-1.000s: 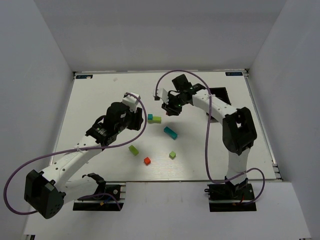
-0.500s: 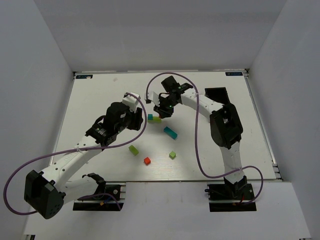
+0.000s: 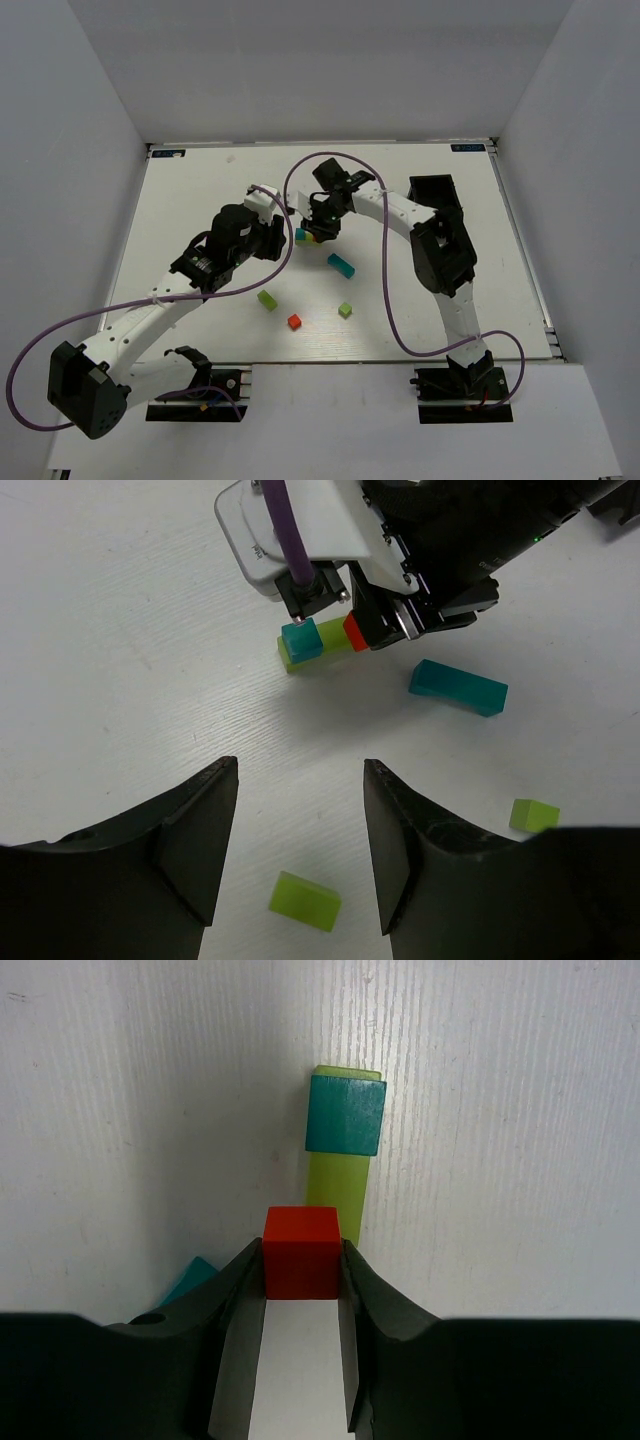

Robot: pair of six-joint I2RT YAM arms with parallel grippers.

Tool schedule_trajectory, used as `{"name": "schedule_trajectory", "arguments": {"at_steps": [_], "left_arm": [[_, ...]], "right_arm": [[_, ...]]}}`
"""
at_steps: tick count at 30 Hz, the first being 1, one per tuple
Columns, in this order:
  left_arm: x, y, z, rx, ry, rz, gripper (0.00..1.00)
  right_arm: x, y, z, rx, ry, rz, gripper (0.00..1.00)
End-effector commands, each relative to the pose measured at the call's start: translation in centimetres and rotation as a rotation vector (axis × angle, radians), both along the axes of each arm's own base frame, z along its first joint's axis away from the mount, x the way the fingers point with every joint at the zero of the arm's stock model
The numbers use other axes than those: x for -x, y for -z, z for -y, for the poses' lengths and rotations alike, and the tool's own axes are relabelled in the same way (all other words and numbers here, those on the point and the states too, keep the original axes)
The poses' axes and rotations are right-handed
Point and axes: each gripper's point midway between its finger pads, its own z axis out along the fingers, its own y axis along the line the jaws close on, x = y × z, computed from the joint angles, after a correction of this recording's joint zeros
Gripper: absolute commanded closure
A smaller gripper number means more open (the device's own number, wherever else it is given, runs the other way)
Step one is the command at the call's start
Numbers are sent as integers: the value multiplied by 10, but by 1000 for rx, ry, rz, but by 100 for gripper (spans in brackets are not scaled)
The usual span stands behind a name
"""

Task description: Build the wood block tower

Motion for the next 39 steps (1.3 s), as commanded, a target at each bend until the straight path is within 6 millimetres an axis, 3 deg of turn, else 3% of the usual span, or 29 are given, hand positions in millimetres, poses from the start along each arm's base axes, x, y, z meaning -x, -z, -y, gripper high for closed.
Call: {"name": "schedule_trajectory", "arguments": {"at_steps": [1,39], "left_arm": [[-2,-18,-1,25,0,47,36],[-1,-21,-1,30,-1,54,36]], "right_arm": [[-6,-11,-10,-13,-8,33,91],[-17,1,-16,22,72,61,87]]}}
